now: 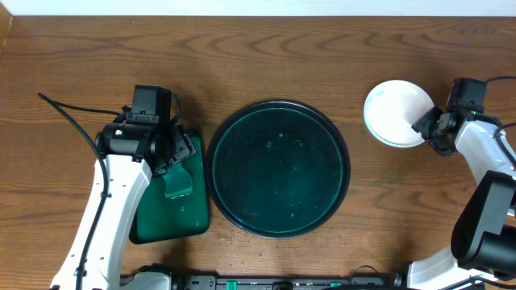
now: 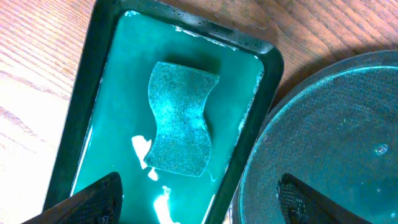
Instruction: Clean dirty plates on tray and stack at the side
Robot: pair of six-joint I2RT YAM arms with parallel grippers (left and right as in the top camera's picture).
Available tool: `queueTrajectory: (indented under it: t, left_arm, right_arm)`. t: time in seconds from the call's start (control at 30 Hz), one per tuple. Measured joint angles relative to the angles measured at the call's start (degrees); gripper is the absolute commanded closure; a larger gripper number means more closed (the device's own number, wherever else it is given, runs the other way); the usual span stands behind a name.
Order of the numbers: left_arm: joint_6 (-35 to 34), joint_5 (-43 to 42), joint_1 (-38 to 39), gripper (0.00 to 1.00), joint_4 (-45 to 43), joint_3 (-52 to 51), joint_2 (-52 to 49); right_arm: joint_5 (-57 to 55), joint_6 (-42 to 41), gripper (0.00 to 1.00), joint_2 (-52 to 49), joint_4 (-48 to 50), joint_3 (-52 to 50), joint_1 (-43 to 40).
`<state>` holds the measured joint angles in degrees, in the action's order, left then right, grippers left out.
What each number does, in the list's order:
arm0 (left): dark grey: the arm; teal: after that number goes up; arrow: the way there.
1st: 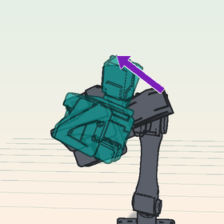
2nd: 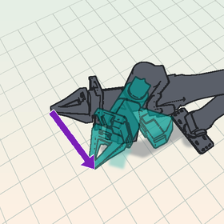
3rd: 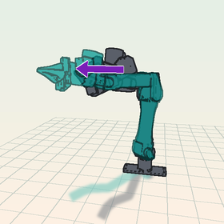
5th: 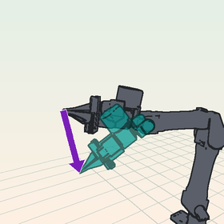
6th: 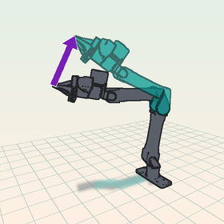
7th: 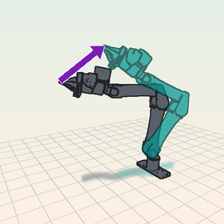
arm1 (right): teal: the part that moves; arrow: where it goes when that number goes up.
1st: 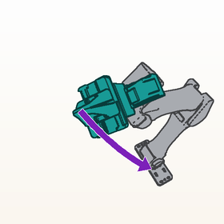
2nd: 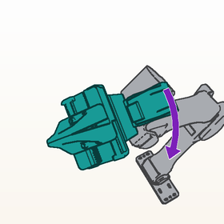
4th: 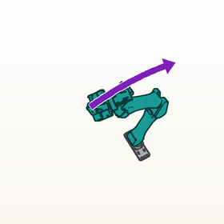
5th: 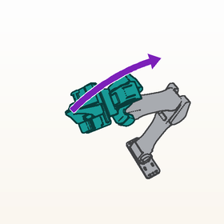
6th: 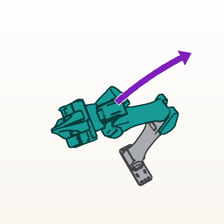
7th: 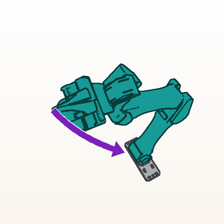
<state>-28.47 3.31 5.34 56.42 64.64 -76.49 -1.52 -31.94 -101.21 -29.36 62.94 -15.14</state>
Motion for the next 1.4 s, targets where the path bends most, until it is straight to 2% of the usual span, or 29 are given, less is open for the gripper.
queueTrajectory:
  t: [0.03, 0.07, 0.1, 0.23, 0.37, 0.7, 1.03, 1.4]
  left_arm:
    - [0.02, 0.02, 0.00, 0.20, -0.02, 0.00, 0.00]
    - [0.02, 0.00, 0.00, 0.20, 0.00, 0.00, 0.00]
    - [0.02, 0.00, 0.00, 0.20, -0.02, 0.00, 0.00]
    - [0.55, 0.00, 0.00, 0.20, -0.66, 0.00, 0.00]
    - [2.47, 0.11, 0.00, 0.20, -2.62, 0.00, 0.00]
    - [5.46, 3.28, 0.00, 0.20, -3.78, 1.20, 2.45]
    - [9.66, 4.17, 0.00, 0.20, -2.60, 4.39, 23.50]
    - [12.66, 4.37, 0.00, 0.20, 5.27, 4.76, 49.51]
  right_arm:
    - [0.22, 1.14, 0.44, 0.00, -0.50, 0.66, 0.42]
    - [0.50, 2.45, 0.34, 0.00, -1.20, 1.44, 0.92]
    - [0.76, 3.93, 0.01, 0.07, -2.19, 2.54, 1.62]
    - [1.75, 12.90, 0.01, 2.36, -7.67, 7.69, 5.25]
    - [2.03, 22.45, 0.01, 8.79, -12.48, 12.61, 10.43]
    - [2.21, 38.10, 0.01, 26.77, -14.86, 14.64, 21.11]
    - [0.79, 47.39, 0.01, 41.46, -16.81, 14.69, 25.62]
    - [-4.39, 49.13, 0.01, 46.29, -19.41, 14.69, 25.62]
